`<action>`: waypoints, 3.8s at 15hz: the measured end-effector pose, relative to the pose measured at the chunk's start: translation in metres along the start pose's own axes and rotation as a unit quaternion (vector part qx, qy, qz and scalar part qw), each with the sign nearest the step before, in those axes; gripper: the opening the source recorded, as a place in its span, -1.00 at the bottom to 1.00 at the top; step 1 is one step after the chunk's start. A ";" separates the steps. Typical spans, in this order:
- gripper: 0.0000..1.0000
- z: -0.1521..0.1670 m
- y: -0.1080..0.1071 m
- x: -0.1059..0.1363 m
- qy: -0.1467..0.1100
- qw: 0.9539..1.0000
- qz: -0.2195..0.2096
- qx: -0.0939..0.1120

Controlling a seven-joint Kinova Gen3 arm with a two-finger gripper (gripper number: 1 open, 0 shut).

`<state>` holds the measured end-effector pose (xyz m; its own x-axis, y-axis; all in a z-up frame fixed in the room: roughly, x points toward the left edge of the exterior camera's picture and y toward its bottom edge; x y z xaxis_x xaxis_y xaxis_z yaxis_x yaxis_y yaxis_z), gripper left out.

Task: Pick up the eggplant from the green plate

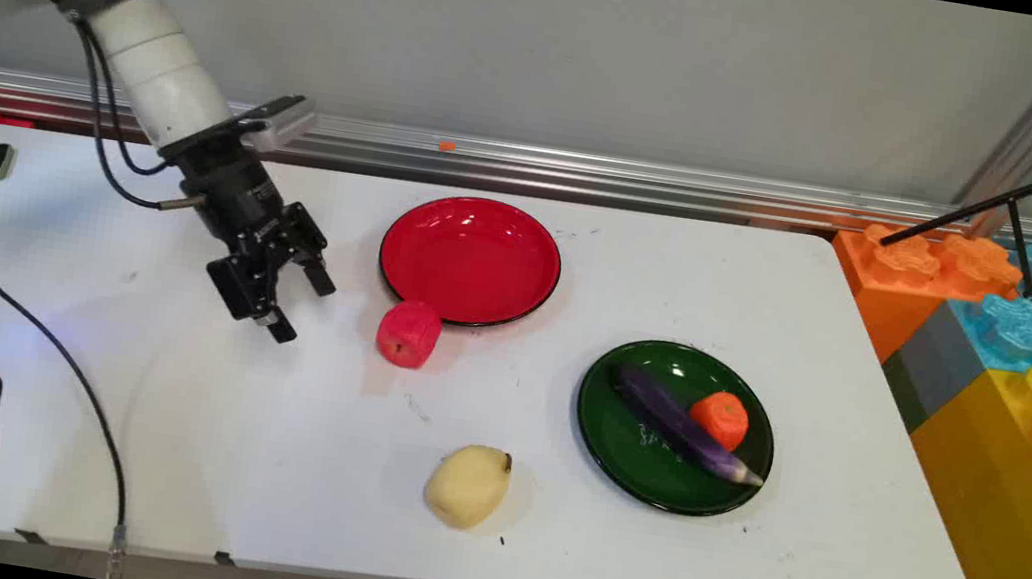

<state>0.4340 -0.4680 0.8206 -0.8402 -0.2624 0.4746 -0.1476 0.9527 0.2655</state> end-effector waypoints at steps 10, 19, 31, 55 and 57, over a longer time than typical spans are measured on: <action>1.00 0.034 -0.024 0.052 0.037 0.999 0.033 0.007; 1.00 0.094 -0.051 0.144 0.083 0.993 0.086 0.002; 1.00 0.178 -0.104 0.232 0.116 0.977 0.181 -0.016; 1.00 0.238 -0.126 0.247 0.116 0.964 0.234 -0.054; 1.00 0.240 -0.127 0.245 0.115 0.964 0.235 -0.055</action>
<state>0.1215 -0.6168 0.7022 -0.6618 0.1549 0.7335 0.2874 0.9561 0.0574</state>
